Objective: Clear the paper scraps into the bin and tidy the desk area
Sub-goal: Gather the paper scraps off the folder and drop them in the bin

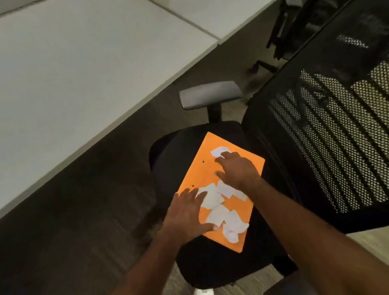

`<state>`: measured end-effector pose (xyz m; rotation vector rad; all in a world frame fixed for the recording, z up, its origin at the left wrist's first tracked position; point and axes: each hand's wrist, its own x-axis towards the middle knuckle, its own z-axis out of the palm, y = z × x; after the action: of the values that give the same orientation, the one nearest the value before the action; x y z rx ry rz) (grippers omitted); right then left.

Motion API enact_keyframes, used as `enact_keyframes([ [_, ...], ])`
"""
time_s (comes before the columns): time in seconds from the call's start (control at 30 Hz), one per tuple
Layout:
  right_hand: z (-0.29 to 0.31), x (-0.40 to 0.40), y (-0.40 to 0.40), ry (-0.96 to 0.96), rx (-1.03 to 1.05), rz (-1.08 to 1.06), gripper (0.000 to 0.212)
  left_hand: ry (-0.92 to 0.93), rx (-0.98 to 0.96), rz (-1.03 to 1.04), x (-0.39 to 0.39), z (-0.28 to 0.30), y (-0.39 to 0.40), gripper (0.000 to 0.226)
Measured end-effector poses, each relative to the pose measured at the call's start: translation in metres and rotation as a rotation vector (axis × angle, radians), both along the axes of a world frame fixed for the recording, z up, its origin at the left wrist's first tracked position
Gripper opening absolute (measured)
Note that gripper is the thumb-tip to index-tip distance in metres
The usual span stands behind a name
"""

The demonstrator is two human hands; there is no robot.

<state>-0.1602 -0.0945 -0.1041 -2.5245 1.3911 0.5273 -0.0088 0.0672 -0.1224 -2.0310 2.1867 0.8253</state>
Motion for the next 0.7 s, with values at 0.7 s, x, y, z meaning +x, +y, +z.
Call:
enact_keyframes([
  [0.7,-0.051,-0.100,0.041,0.058,0.488,0.114,0.125,-0.268,-0.012,-0.121,-0.052,-0.058,-0.033,0.117],
])
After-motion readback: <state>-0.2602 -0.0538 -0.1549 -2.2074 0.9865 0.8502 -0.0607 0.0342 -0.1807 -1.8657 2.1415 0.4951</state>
